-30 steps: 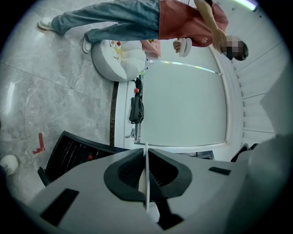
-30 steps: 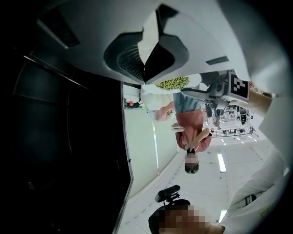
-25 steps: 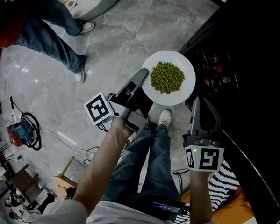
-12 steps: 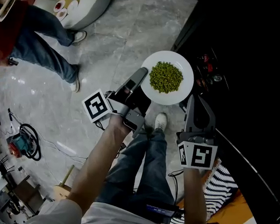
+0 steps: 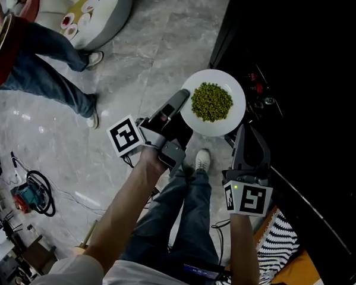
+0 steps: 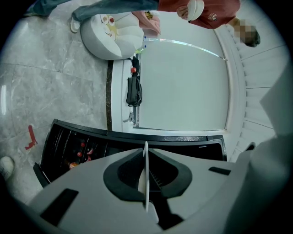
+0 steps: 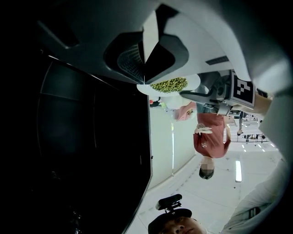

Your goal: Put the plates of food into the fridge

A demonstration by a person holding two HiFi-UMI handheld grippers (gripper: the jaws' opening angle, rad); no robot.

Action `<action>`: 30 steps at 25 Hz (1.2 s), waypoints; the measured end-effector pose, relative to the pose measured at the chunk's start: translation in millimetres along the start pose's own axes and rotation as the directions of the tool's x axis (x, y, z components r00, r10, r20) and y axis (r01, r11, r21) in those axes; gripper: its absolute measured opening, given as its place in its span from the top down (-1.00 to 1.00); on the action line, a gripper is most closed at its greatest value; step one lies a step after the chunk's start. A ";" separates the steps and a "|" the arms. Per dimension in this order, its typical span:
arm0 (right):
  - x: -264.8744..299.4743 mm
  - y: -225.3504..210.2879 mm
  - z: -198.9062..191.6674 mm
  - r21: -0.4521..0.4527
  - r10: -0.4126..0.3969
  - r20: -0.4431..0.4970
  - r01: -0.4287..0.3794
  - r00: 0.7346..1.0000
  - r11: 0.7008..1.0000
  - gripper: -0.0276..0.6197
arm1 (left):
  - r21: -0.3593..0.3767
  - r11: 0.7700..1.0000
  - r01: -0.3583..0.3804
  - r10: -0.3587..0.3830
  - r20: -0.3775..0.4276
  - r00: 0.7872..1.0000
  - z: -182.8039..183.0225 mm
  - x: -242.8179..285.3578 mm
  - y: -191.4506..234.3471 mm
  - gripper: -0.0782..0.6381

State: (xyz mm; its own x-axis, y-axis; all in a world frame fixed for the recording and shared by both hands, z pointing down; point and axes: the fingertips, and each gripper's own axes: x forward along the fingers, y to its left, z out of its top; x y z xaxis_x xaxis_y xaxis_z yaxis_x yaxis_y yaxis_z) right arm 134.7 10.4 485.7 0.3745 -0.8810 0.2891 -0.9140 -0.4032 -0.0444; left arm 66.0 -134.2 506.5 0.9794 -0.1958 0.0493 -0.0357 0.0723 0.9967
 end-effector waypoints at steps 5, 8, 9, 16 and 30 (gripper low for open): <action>-5.2 -1.4 -0.6 0.003 -0.030 -0.002 0.030 1.000 1.000 0.89 | 0.005 1.000 0.008 -0.007 -0.027 1.000 -3.9 7.3 -3.3 0.73; -4.6 -7.7 -14.8 0.011 -0.049 -0.012 0.049 0.999 0.999 0.88 | 0.013 1.000 0.005 -0.004 -0.055 0.998 -11.3 17.6 5.9 0.73; -3.8 -11.0 -16.6 0.011 -0.055 -0.015 0.055 0.998 0.998 0.89 | 0.016 1.000 0.002 -0.001 -0.063 0.998 -13.7 22.9 7.3 0.73; -0.2 -37.5 -17.6 0.015 -0.094 -0.014 0.095 0.995 0.995 0.88 | 0.024 1.000 0.001 0.001 -0.097 0.995 -25.3 61.5 10.9 0.73; -6.2 -51.8 -19.5 0.044 -0.180 -0.018 0.180 0.984 0.983 0.88 | 0.022 1.000 -0.004 0.008 -0.185 0.983 -43.5 87.5 10.8 0.73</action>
State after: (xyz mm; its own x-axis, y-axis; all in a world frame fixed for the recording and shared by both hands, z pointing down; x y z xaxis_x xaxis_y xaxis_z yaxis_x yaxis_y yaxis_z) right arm 176.7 41.5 504.9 0.5297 -0.7897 0.3095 -0.8238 -0.5659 -0.0340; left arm 159.9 -108.1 518.8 0.9990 -0.0112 0.0443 -0.0437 0.0517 0.9977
